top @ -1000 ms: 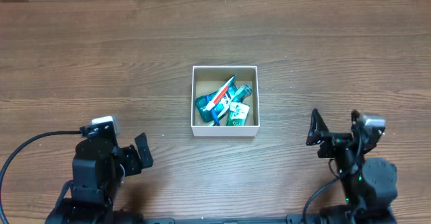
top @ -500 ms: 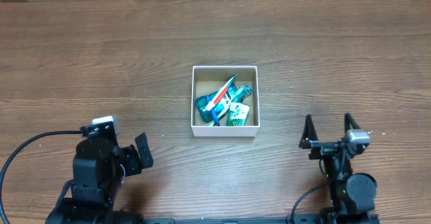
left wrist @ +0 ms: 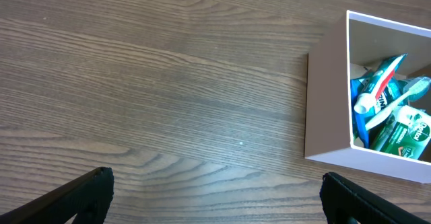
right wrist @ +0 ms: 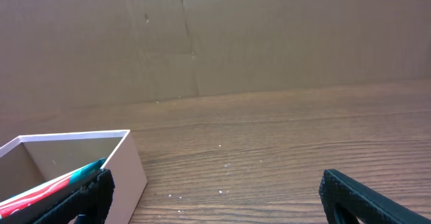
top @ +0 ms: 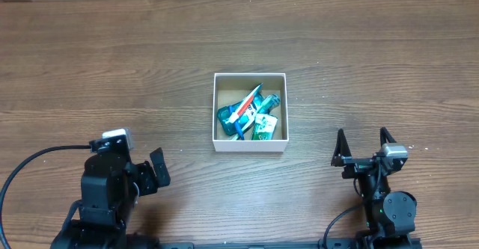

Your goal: Pack container

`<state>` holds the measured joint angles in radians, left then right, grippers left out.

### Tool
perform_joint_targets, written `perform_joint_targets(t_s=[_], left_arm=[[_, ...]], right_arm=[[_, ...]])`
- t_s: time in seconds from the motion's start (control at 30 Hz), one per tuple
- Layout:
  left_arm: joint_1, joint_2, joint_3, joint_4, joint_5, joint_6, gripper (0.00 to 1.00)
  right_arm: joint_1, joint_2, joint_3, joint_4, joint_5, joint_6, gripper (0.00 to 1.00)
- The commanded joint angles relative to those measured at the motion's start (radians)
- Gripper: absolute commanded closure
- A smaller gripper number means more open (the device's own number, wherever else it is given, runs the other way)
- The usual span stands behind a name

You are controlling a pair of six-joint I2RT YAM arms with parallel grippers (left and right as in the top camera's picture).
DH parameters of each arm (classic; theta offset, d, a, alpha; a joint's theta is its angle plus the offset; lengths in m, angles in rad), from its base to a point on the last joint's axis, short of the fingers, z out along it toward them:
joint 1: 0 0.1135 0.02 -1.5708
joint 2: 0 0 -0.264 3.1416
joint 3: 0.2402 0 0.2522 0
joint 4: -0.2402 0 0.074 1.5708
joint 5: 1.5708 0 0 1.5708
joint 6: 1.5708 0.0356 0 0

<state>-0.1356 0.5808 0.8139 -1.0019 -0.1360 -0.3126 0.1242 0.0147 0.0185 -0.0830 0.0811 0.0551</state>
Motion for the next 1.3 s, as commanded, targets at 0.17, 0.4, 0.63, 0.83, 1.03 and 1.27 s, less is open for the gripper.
perform_joint_targets(t_s=[0.17,0.4,0.63,0.83,1.03,1.27], left_arm=[[0.004,0.002,0.000,0.004,-0.013,-0.013,0.00],[0.017,-0.058,-0.028,-0.012,-0.060,0.054,0.00],[0.078,-0.481,-0.552,0.605,-0.058,0.056,0.00],[0.103,-0.578,-0.776,1.035,-0.007,0.179,0.00],[0.104,-0.578,-0.809,0.991,0.119,0.335,0.00],[0.111,-0.578,-0.809,0.927,0.124,0.290,0.00]], right_arm=[[-0.007,-0.012,-0.011,0.006,-0.007,-0.004,0.00],[-0.007,-0.012,-0.011,0.006,-0.007,-0.004,0.00],[-0.007,-0.012,-0.011,0.006,-0.007,-0.004,0.00],[-0.007,-0.012,-0.011,0.006,-0.007,-0.004,0.00],[-0.007,-0.012,-0.011,0.006,-0.007,-0.003,0.00],[-0.007,-0.012,-0.011,0.006,-0.007,-0.003,0.00]])
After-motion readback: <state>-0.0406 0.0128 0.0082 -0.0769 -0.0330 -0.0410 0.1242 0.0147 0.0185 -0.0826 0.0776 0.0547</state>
